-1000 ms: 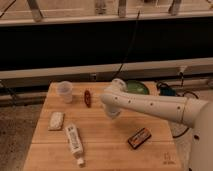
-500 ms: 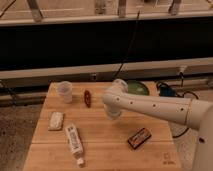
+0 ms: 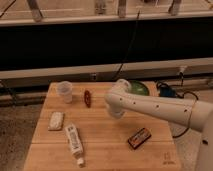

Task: Drag the ceramic bowl in a circle

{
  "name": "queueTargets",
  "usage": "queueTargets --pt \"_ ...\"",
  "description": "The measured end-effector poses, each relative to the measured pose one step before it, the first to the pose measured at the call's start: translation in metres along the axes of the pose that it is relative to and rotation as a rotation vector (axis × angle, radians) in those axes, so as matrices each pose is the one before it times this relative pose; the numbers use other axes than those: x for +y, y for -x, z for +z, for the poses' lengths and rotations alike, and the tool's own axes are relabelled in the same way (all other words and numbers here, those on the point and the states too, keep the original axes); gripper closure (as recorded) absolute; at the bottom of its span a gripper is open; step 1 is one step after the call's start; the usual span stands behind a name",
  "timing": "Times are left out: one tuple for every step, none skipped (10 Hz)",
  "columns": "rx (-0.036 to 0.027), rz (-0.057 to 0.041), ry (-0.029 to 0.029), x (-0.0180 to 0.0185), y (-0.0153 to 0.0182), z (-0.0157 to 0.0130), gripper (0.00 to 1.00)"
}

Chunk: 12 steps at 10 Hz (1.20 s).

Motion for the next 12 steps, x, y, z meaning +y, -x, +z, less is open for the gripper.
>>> queueTargets --pt "0.00439 0.00698 0.00676 -0.00596 -0.01547 0.00344 0.57" --pt "-0.00239 0.00947 0.00234 -0.00582 -0.01714 0.00258 0.48" --pt "-0.00236 0.009 0.00038 -0.00691 -0.0187 0.00236 0.4" --pt "-0.00849 0.01813 -0.00462 -0.01315 -0.03438 0.00239 0.27" --pt "-0.00698 0.01133 -0.00484 -0.00426 -0.01858 0.00042 0.22" --pt "-0.01524 0.01927 -0.0118 -0.00178 -0.02693 -0.00232 0.2" --pt "-0.01686 0.01258 -0.01156 -0.00065 -0.01612 -0.00358 0.2" --pt "-0.01652 0.00949 -0.00919 0.00173 -0.01458 -0.00486 0.2" --pt "-0.01627 0.00648 -0.01254 0.00136 -0.00548 -0.00529 0.2" --pt "-0.01211 0.00146 -0.00561 0.00153 0.00168 -0.00287 0.2" --pt "-0.01552 0.00471 -0.01047 0.00664 0.00442 -0.00841 0.2" --pt "-0.00442 0.01002 -0.00448 0.00933 -0.00028 -0.00707 0.2"
